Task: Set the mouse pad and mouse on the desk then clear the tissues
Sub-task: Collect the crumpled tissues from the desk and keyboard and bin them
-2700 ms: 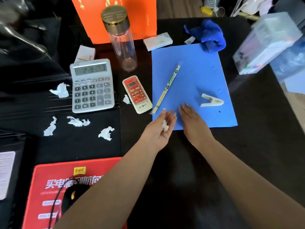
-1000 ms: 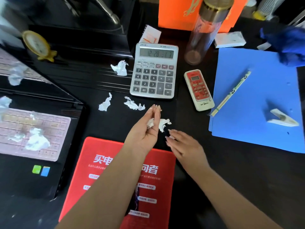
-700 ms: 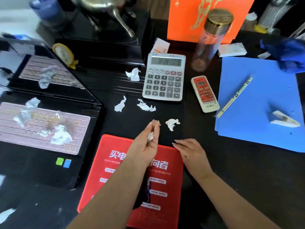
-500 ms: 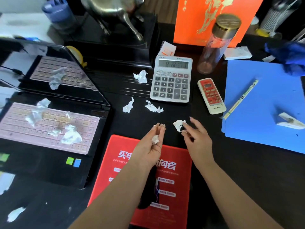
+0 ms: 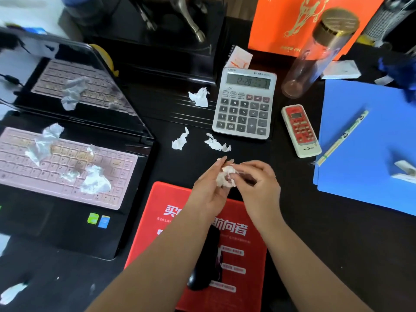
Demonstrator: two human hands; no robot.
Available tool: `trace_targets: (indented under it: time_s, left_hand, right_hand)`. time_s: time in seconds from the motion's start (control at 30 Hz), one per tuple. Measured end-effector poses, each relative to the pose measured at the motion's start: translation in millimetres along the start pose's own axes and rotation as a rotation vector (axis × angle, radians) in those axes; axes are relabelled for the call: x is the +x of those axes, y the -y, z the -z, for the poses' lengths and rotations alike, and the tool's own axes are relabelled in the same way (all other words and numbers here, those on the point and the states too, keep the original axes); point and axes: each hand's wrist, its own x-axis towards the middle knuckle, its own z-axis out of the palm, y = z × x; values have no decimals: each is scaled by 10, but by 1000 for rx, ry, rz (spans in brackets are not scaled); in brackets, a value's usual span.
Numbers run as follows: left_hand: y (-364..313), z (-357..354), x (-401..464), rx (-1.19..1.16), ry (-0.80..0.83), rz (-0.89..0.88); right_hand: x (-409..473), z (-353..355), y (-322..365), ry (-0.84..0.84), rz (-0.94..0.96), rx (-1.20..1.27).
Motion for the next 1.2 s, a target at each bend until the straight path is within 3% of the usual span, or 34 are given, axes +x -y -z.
trace_targets:
  time_s: [0.1,0.2,0.37,0.57,0.63,0.77,0.93,1.2]
  left_hand:
    - [-1,-72,-67,-53,37,100]
    - [-36,-101,-120,-112,10,111]
    - [-132,-14,-185,-127,-25,84]
    - [-315,95,-227,-209,-53,101]
    - [-404,189,-273,-147,-52,133]
    - [-586,347,-254,-421,-9,160]
    - [-736,362,-228,-324,-44,96]
    - [-773,402,-122,-152,-14,74]
  right_hand:
    - [-35,-141,137,-34,180,-126]
    - [-38,-197,62,52,393,-285]
    - [-111,-193,75,125,553,-403]
    - [-327,-221,287,471,443,-415]
    - [-388,-266,388,456,440,-318]
    - [-415,-348,520,242,312,-128]
    - [-75,-451,383,125,107,-336]
    - [422,-631,185,308,277,-632]
